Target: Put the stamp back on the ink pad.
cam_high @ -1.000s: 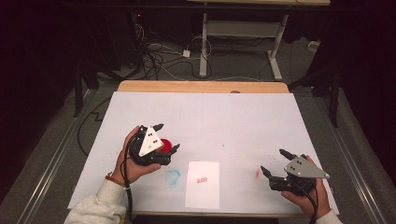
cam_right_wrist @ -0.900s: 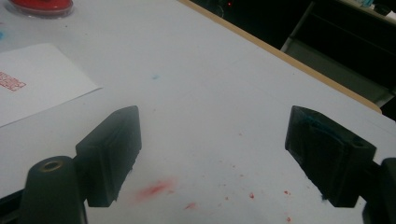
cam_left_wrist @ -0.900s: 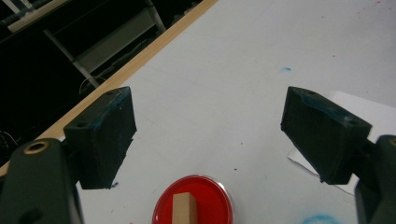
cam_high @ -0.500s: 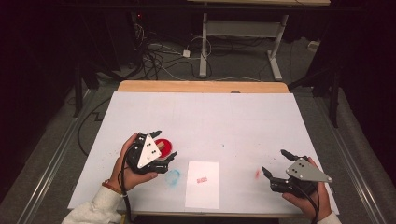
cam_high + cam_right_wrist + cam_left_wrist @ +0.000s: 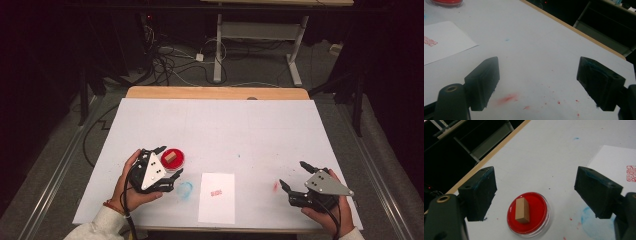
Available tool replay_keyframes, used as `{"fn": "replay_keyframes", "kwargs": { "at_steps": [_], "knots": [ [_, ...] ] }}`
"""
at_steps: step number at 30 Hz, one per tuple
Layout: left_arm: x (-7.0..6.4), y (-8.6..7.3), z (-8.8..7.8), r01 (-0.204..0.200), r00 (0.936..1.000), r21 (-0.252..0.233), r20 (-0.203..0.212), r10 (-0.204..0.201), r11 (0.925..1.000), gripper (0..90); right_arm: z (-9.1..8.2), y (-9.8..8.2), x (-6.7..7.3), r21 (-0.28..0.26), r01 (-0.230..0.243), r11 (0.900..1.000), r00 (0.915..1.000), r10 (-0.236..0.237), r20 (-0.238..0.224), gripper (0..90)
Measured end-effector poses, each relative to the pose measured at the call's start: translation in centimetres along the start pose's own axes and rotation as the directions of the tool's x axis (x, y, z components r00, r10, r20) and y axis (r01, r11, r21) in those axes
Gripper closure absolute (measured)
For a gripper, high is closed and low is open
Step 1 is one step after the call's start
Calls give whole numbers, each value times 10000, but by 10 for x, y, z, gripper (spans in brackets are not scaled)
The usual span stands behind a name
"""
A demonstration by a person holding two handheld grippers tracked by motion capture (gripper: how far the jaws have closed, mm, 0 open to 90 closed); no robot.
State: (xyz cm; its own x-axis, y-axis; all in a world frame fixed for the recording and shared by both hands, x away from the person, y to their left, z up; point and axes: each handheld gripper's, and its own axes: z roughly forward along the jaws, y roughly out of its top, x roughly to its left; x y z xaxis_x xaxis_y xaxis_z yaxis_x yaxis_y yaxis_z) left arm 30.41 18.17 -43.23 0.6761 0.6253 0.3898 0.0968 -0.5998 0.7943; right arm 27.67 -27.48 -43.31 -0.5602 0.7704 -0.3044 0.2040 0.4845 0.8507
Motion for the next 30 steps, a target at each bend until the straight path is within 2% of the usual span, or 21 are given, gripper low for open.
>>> {"fn": "replay_keyframes", "kwargs": {
  "at_steps": [3, 5, 9, 15, 26, 30],
  "knots": [
    [0, -5, -1, 74, 9999, 31, 115, -75, 10000, 173, 2, -1, 0, 20, 3, 10000, 10000, -3, -38, 187],
    [0, -8, -2, 52, 10000, 73, 48, -52, 10000, 173, 2, -1, 1, 46, 33, 10000, 10000, -33, -61, 187],
    [2, -15, -4, 298, 9995, 127, 105, -299, 9995, 172, 3, -1, 1, 43, 16, 10000, 10000, -16, -80, 187],
    [-2, -27, -4, 216, 9997, 554, 73, -220, 9982, 158, 3, -1, 1, 9, -14, 10000, 10000, 14, -41, 187],
    [-3, -47, -10, 733, 9973, 1038, 1, -737, 9919, 157, 3, -2, 1, 45, -4, 10000, 9999, 4, -121, 187],
    [-4, -49, -11, 751, 9971, 1177, 1, -756, 9902, 157, 3, -2, 2, 9, 27, 10000, 9999, -27, -148, 187]
  ]
}}
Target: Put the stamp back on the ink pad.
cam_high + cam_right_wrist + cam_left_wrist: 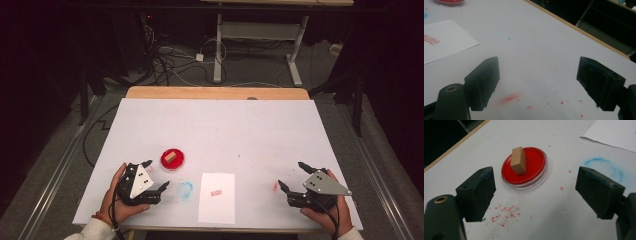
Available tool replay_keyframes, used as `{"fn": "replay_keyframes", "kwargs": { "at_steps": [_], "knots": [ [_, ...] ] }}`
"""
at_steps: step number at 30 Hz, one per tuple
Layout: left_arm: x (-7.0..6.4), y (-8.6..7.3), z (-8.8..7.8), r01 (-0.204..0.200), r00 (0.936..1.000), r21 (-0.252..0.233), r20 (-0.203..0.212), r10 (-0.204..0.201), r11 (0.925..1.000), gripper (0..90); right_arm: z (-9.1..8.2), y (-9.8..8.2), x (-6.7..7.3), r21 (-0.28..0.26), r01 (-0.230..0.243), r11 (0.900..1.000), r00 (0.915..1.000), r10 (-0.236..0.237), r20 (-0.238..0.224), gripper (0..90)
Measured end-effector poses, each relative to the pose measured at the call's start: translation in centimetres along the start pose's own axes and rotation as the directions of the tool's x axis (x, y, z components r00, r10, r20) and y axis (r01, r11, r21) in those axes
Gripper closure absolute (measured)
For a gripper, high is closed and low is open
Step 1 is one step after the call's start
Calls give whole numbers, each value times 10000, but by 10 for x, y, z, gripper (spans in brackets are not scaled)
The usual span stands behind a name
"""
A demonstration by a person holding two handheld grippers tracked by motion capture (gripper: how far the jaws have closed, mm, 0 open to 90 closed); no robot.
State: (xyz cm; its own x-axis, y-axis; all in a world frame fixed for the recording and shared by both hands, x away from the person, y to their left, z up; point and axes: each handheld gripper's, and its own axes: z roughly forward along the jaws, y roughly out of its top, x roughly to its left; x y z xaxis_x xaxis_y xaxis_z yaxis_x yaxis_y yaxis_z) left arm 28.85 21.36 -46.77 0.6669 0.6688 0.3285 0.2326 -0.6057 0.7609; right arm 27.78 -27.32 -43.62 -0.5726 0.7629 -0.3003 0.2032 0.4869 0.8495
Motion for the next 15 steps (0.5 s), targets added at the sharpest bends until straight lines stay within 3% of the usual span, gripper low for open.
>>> {"fn": "replay_keyframes", "kwargs": {
  "at_steps": [15],
  "knots": [
    [-2, 3, 1, -156, 9997, -175, 172, 159, 9997, 157, -3, -1, 4, 56, 136, 9999, 9999, -136, 65, 187]
  ]
}}
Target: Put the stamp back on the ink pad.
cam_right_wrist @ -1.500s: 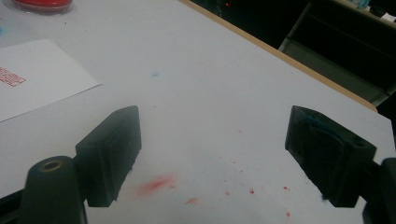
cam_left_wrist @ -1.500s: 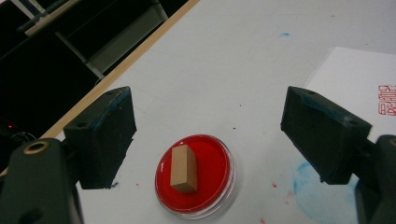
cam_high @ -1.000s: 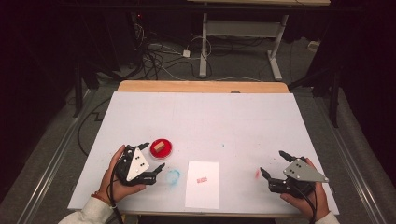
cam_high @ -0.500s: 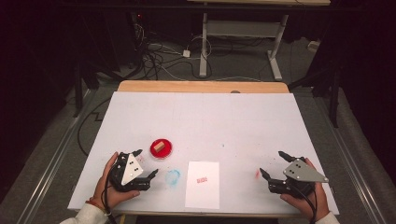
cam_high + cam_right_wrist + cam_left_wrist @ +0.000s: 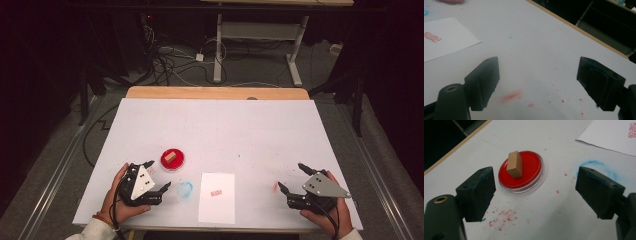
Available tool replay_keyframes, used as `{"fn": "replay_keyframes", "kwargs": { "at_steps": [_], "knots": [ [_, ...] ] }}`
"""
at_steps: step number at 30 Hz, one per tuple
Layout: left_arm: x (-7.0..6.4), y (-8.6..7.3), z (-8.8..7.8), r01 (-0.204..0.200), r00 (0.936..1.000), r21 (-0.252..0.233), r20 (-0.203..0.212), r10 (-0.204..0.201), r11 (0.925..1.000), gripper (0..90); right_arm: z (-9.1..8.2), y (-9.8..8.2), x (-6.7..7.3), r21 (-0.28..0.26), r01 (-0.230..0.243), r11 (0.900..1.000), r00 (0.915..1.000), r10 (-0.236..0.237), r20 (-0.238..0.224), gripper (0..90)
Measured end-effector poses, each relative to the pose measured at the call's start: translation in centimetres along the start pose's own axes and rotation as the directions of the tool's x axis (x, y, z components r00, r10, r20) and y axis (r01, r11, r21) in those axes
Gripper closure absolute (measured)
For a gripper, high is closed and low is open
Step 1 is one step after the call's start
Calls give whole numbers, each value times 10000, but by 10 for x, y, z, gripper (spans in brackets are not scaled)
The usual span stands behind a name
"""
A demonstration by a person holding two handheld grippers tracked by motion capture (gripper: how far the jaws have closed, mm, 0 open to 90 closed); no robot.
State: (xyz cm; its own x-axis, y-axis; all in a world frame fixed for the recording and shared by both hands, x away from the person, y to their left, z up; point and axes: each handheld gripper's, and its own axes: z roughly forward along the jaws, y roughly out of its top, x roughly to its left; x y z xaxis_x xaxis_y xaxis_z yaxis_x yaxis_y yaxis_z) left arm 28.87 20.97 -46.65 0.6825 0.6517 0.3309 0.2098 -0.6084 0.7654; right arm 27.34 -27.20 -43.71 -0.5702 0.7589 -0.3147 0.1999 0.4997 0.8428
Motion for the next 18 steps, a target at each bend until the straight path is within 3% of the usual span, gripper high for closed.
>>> {"fn": "replay_keyframes", "kwargs": {
  "at_steps": [7, 18],
  "knots": [
    [2, 1, -1, 181, 9998, -51, -18, -181, 9998, 157, -1, -1, 0, 36, -88, 10000, 10000, 88, 21, 187],
    [2, 2, 0, 149, 9999, -19, -59, -149, 9999, 157, -2, 0, 0, -17, -31, 10000, 10000, 31, 48, 187]
  ]
}}
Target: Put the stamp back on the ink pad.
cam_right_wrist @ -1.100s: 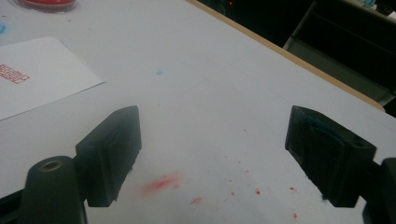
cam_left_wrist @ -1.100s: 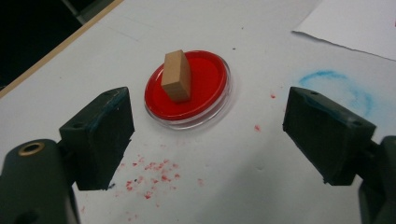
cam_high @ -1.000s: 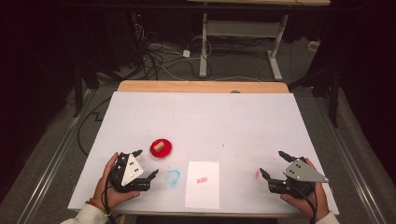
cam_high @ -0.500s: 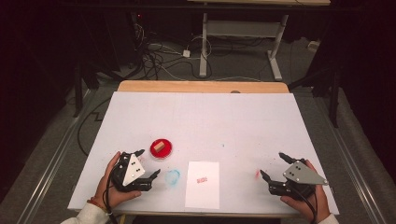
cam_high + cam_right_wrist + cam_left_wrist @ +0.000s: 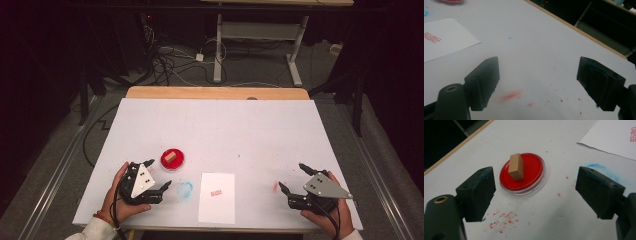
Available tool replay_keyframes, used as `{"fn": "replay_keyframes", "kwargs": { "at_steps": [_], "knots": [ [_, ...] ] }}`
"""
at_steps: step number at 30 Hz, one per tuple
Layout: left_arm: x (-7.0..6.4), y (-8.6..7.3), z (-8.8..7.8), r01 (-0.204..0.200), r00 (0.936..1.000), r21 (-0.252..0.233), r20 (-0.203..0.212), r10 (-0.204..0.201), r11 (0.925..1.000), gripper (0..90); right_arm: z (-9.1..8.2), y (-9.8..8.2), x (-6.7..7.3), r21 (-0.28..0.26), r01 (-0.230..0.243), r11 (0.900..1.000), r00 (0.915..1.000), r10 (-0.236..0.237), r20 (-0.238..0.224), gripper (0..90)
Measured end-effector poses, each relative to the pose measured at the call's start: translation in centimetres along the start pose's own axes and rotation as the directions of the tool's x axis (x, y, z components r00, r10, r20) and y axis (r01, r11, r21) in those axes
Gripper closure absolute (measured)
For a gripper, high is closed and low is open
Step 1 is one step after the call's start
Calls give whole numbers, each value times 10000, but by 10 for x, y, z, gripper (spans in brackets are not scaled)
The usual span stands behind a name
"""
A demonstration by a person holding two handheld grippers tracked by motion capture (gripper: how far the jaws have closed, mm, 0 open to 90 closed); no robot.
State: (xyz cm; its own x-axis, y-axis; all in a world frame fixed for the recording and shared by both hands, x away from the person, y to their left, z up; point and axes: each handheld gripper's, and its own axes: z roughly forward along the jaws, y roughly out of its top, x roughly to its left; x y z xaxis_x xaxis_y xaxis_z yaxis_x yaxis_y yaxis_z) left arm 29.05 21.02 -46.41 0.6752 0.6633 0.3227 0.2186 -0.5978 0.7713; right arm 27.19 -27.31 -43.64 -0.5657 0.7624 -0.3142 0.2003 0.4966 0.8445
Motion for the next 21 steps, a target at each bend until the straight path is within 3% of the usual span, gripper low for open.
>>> {"fn": "replay_keyframes", "kwargs": {
  "at_steps": [10, 21],
  "knots": [
    [1, 0, 1, -24, 10000, 47, 59, 24, 10000, 157, 1, -1, -1, 6, -2, 10000, 10000, 2, -70, 186],
    [6, 1, 2, 228, 9997, -40, -29, -228, 9997, 157, 3, -1, -3, 37, -48, 10000, 10000, 48, 68, 185]
  ]
}}
